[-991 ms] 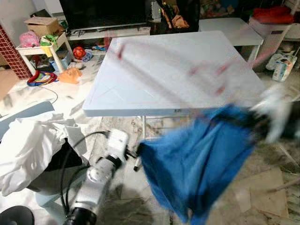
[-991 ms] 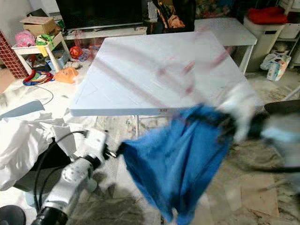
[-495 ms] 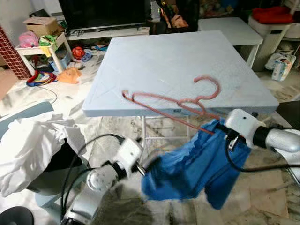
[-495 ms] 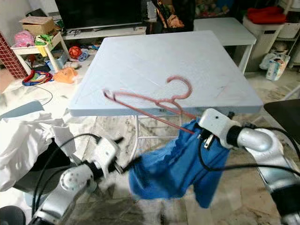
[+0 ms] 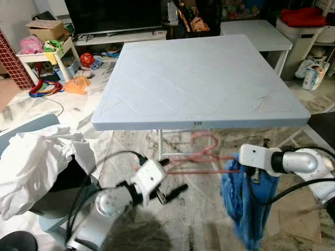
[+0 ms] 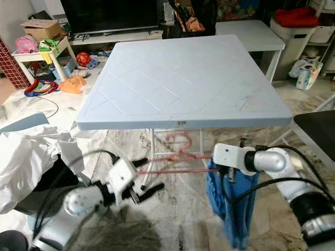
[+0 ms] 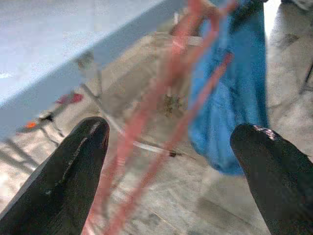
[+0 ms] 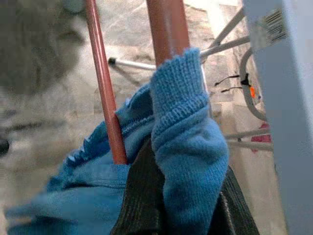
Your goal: Hang hanger
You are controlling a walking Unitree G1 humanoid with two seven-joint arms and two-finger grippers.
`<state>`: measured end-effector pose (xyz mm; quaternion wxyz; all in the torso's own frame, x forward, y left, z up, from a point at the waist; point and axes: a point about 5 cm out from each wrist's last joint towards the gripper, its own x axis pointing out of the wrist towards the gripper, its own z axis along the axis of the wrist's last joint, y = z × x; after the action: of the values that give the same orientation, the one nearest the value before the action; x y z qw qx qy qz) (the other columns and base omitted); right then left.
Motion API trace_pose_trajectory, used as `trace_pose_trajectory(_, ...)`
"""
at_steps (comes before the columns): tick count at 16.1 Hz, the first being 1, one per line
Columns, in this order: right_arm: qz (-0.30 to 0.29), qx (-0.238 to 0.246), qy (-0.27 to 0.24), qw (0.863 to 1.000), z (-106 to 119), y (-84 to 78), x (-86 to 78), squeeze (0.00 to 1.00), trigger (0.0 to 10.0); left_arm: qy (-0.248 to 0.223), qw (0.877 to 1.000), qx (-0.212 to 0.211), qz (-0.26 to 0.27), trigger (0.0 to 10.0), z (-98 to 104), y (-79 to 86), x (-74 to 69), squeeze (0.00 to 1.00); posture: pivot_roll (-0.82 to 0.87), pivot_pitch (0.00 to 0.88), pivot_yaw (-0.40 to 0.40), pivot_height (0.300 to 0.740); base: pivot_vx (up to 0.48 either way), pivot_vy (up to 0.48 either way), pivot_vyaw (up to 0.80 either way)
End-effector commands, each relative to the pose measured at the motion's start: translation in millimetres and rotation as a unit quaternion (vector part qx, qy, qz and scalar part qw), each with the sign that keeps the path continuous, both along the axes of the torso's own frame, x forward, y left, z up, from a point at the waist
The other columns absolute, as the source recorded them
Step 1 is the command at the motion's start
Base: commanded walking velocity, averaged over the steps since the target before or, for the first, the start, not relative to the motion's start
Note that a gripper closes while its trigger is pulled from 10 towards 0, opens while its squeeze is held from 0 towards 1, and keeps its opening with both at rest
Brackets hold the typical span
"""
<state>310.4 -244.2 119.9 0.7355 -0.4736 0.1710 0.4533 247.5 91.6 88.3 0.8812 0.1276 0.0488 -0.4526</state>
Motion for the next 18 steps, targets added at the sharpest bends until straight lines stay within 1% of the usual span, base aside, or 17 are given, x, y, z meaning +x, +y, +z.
trace_pose_trajectory(1,0.023,-0.014,-0.008,1.0,12.1,-2.3,3.7,0.0,10.0,-0.007,1.0,-0.017,0.02,10.0,11.9,7.6,7.3,1.0,-0.11,0.0,0.064,0.74,0.0,0.0,0.0)
trace_pose_trajectory(2,0.026,-0.013,-0.01,1.0,14.6,-2.5,5.1,0.0,10.0,0.0,0.999,-0.029,0.021,10.0,14.1,7.7,7.7,1.0,-0.12,0.0,0.065,0.74,0.0,0.0,0.0)
trace_pose_trajectory(3,0.023,-0.018,-0.029,0.999,17.7,-1.7,9.4,0.0,10.0,0.016,0.999,-0.041,0.006,10.0,16.1,5.3,5.3,1.0,-0.12,0.0,0.065,0.74,0.0,0.0,0.0)
trace_pose_trajectory(4,0.02,-0.017,-0.038,0.999,18.5,-0.4,11.8,0.0,10.0,0.017,0.999,-0.042,0.005,10.0,16.9,3.9,5.9,1.0,-0.12,0.0,0.07,0.74,0.0,0.0,0.0)
trace_pose_trajectory(5,0.023,-0.011,-0.049,0.998,19.1,2.9,14.0,0.0,10.0,0.014,0.999,-0.038,0.004,10.0,16.4,2.0,7.1,1.0,-0.12,0.0,0.07,0.74,0.0,0.0,0.0)
trace_pose_trajectory(6,0.042,0.001,-0.053,0.998,19.3,7.4,13.6,0.0,10.0,0.011,1.0,-0.021,0.002,10.0,11.8,2.3,8.7,1.0,-0.12,0.0,0.07,0.74,0.0,0.0,0.0)
trace_pose_trajectory(7,0.055,0.01,-0.052,0.997,20.0,8.9,11.6,0.0,10.0,0.024,0.999,-0.021,0.001,10.0,7.1,3.7,8.8,1.0,-0.12,0.0,0.07,0.74,0.0,0.0,0.0)
trace_pose_trajectory(9,0.093,0.021,-0.036,0.995,22.4,10.0,4.5,0.0,10.0,0.031,0.999,-0.005,-0.007,10.0,-1.8,8.6,8.4,1.0,-0.13,0.0,0.071,0.74,0.0,0.0,0.0)
trace_pose_trajectory(10,0.104,0.024,-0.026,0.994,23.9,8.4,1.5,0.0,10.0,0.039,0.999,-0.003,-0.021,10.0,-4.2,8.9,6.5,0.76,-0.13,0.0,0.07,0.74,0.0,0.0,0.0)
trace_pose_trajectory(11,0.114,0.012,-0.013,0.993,25.4,1.1,-2.0,0.0,10.0,0.037,0.999,-0.004,-0.031,5.5,-3.1,9.8,8.3,0.0,-0.14,0.0,0.069,0.74,0.0,0.0,0.0)
trace_pose_trajectory(12,0.115,0.008,-0.012,0.993,25.6,-0.5,-2.4,0.0,10.0,0.036,0.999,-0.005,-0.033,5.5,-2.6,10.0,9.1,0.0,-0.14,0.0,0.069,0.74,0.0,0.0,0.0)
trace_pose_trajectory(13,0.117,0.008,-0.014,0.993,27.9,-1.8,-2.2,0.0,10.0,0.037,0.999,-0.007,-0.033,0.0,-2.7,10.2,13.3,0.0,-0.14,0.0,0.069,0.74,0.0,0.0,0.0)
trace_pose_trajectory(15,0.121,0.012,-0.014,0.992,28.7,-0.7,-3.0,0.0,10.0,0.043,0.998,-0.019,-0.037,0.0,-3.0,7.3,15.8,0.0,-0.15,0.0,0.075,0.74,0.0,0.0,0.0)
trace_pose_trajectory(16,0.124,0.009,-0.019,0.992,27.2,0.6,-3.1,0.0,10.0,0.055,0.997,-0.024,-0.045,0.0,-3.9,3.6,15.4,0.0,-0.15,0.0,0.076,0.74,0.0,0.0,0.0)
trace_pose_trajectory(18,0.132,0.007,-0.027,0.991,25.0,4.0,-3.4,0.0,10.0,0.062,0.996,-0.016,-0.067,0.0,-5.5,-0.7,13.9,0.0,-0.15,0.0,0.075,0.74,0.0,0.0,0.0)
